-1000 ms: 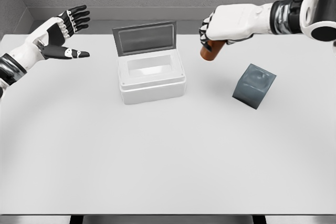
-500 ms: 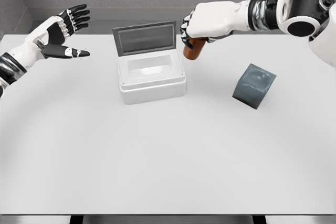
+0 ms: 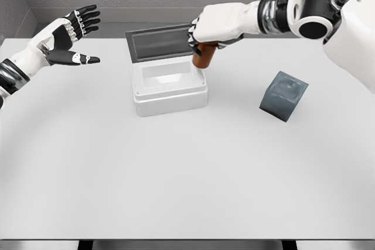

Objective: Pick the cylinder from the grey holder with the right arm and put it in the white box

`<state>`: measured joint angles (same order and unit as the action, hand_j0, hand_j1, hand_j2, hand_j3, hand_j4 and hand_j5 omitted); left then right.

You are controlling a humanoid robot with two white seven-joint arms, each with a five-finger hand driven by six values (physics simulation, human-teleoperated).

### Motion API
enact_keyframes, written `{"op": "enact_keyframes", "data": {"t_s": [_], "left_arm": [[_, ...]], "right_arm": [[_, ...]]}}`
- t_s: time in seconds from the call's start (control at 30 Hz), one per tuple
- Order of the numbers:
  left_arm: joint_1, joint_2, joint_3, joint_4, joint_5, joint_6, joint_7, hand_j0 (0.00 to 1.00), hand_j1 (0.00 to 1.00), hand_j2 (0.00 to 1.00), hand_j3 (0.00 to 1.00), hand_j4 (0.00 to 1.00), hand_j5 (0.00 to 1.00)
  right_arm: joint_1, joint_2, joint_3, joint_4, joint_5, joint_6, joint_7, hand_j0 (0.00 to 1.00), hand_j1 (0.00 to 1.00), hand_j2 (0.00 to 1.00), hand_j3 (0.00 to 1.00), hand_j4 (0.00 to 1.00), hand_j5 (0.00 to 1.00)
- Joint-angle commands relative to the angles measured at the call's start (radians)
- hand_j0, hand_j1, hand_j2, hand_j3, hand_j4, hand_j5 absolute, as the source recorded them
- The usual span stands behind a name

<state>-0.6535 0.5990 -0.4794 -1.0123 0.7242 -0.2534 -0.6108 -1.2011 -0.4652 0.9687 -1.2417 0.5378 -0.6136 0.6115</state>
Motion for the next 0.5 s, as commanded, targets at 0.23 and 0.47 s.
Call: {"op": "enact_keyframes", "data": {"t_s": [0.23,0.47], "left_arm": [[-0.002,0.001,0.001,0.0,0.006,0.0,0.0,1.0,1.0,1.0,1.0,1.0,1.0],[-0.002,0.001,0.001,0.0,0.006,0.0,0.0,1.0,1.0,1.0,1.0,1.0,1.0]], "right_arm": [[0.0,0.031,-0.001,0.011,-0.002,0.003,-0.001,0.42,0.42,0.42,0.42,0.42,0.42],[-0.002,0.068,0.001,0.027,0.008,0.003,-0.001,0.42,0.42,0.42,0.42,0.42,0.42]]}}
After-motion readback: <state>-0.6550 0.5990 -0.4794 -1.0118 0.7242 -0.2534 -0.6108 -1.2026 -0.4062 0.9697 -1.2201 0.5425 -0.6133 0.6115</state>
